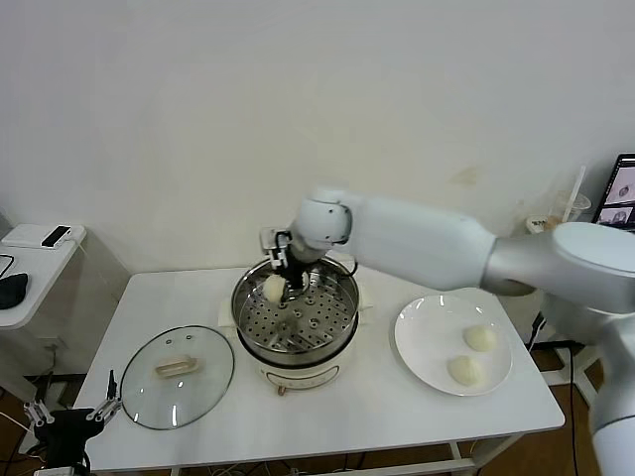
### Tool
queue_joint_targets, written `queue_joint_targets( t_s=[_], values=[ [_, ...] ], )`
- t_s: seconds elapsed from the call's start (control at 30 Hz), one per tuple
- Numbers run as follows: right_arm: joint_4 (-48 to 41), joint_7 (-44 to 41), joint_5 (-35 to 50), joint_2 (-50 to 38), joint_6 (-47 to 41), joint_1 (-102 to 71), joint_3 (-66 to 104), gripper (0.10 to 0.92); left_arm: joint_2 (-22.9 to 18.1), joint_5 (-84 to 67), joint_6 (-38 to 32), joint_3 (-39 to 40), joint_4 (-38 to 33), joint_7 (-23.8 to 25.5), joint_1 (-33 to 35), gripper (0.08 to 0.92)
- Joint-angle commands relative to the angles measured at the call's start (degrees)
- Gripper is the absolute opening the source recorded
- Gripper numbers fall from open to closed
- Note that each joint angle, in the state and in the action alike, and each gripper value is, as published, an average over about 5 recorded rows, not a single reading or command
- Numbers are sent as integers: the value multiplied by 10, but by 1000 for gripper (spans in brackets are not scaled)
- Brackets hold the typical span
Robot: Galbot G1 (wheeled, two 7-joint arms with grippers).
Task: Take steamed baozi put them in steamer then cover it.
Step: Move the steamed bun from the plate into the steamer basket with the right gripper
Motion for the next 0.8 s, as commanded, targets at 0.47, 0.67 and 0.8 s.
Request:
queue_joint_targets(
  t_s=[0.47, 0.67, 0.8],
  values=[
    [-83, 36, 5, 74, -44, -45, -4, 605, 2, -4, 0, -3, 2, 0, -5, 823],
    [-49, -1, 0, 46, -38, -26, 6, 693, 2, -4, 0, -3, 1, 0, -3, 823],
    [-12, -79, -26, 0, 5, 15, 14, 795, 3, -4, 0, -4, -1, 0, -1, 823]
  ],
)
